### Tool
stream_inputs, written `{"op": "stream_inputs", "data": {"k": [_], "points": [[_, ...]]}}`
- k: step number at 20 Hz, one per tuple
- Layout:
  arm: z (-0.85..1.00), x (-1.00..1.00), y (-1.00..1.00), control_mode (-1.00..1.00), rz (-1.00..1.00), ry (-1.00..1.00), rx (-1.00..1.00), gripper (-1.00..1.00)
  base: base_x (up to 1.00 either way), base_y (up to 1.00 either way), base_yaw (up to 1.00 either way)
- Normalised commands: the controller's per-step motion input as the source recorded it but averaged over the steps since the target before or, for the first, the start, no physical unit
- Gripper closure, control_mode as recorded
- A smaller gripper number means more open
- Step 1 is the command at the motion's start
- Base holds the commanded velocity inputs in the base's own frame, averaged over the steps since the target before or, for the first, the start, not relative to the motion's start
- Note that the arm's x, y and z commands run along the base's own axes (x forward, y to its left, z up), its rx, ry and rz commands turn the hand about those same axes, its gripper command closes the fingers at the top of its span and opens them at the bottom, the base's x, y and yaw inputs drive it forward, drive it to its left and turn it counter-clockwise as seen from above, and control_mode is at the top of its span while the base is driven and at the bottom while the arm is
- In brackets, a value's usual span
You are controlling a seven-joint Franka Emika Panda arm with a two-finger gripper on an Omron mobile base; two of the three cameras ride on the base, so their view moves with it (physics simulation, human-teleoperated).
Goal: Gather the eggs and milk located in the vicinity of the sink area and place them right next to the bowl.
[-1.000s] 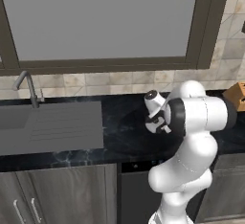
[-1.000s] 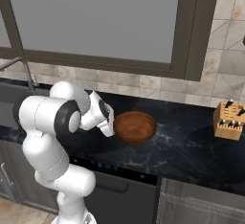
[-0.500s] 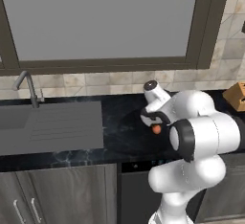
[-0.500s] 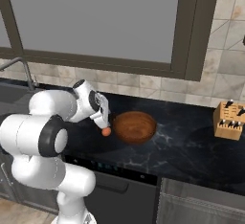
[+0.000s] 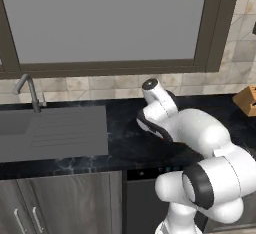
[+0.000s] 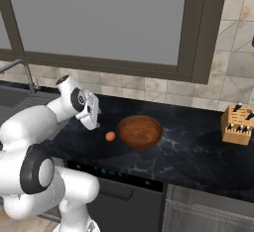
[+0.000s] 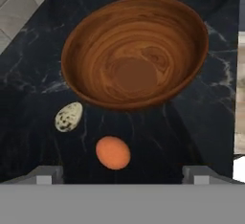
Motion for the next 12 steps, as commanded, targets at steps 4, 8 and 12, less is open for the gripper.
{"op": "stream_inputs", "data": {"k": [4,8,12], "points": [[0.43,-0.49,0.55,-1.0,0.0,0.0,-0.03,-1.0,0.0,0.0,0.0],[0.31,-0.6,0.55,-1.0,0.04,-0.08,-0.04,-1.0,0.0,0.0,0.0],[0.24,-0.66,0.44,-1.0,0.11,-0.1,-0.01,-1.0,0.0,0.0,0.0]]}}
